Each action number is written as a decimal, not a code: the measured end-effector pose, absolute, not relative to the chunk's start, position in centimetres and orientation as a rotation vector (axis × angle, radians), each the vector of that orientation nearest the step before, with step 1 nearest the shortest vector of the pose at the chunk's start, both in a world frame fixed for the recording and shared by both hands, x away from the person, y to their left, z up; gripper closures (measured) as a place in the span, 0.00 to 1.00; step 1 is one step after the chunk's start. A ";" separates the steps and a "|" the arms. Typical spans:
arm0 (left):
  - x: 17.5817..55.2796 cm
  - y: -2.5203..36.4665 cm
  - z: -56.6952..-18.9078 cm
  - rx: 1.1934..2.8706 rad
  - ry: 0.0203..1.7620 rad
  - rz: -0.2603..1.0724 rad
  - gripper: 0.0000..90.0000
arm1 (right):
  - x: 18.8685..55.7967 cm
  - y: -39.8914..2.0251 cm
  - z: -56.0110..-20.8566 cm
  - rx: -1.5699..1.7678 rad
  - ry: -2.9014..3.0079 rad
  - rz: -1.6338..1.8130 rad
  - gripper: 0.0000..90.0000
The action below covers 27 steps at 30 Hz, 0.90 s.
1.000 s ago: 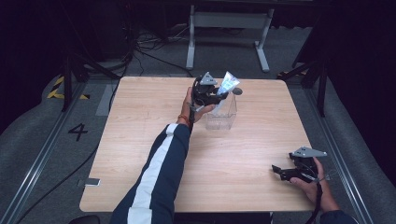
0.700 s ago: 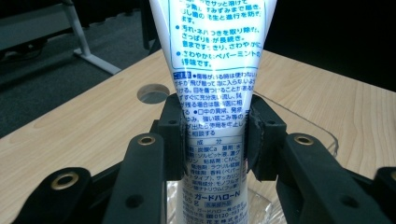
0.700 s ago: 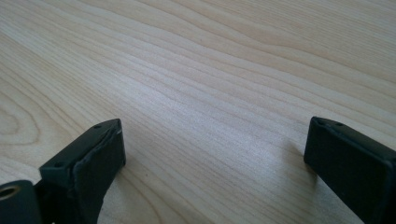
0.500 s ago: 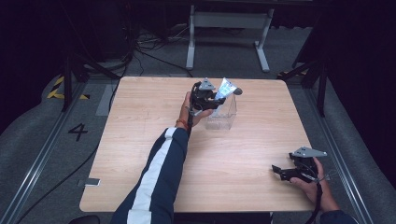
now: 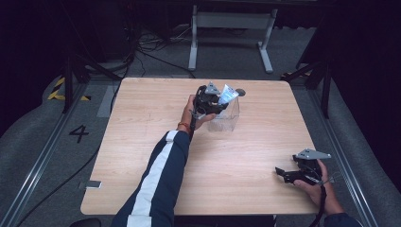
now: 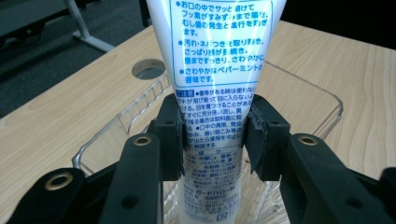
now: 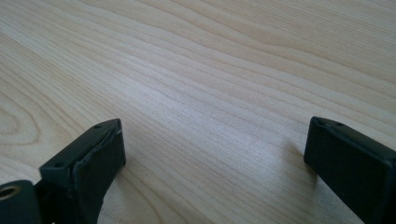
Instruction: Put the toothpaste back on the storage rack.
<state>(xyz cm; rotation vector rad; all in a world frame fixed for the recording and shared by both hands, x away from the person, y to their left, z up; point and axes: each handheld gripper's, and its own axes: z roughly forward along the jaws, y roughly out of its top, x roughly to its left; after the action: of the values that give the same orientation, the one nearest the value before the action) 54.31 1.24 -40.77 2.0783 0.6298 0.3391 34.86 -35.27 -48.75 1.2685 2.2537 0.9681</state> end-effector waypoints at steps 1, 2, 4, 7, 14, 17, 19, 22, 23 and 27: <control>54.4 1.2 -40.8 2.083 0.629 0.339 0.69 | 34.9 -35.3 -48.7 1.267 2.253 0.968 0.06; 54.3 1.3 -41.0 2.090 0.639 0.337 0.69 | 34.9 -35.3 -48.7 1.267 2.254 0.967 0.06; 54.4 1.3 -41.2 2.093 0.638 0.322 0.68 | 34.9 -35.3 -48.7 1.267 2.253 0.968 0.06; 54.4 1.4 -41.3 2.102 0.635 0.315 0.66 | 34.9 -35.3 -48.7 1.265 2.256 0.968 0.06; 54.2 1.1 -41.3 2.104 0.646 0.317 0.61 | 34.9 -35.3 -48.7 1.262 2.258 0.969 0.06; 54.1 1.1 -41.2 2.097 0.648 0.311 0.58 | 34.9 -35.3 -48.7 1.263 2.258 0.970 0.06; 54.1 1.2 -41.0 2.089 0.650 0.323 0.58 | 34.9 -35.3 -48.7 1.263 2.259 0.970 0.06; 54.0 1.3 -40.7 2.060 0.677 0.349 0.50 | 34.9 -35.3 -48.7 1.261 2.258 0.969 0.06; 54.0 1.3 -40.6 2.052 0.685 0.349 0.50 | 34.9 -35.3 -48.7 1.261 2.258 0.969 0.06; 53.9 1.6 -40.2 2.045 0.683 0.352 0.49 | 34.9 -35.3 -48.8 1.261 2.258 0.969 0.06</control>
<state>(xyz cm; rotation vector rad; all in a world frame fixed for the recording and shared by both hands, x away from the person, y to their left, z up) 53.86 1.61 -40.19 2.0446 0.6835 0.3524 34.90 -35.29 -48.75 1.2608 2.2581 0.9695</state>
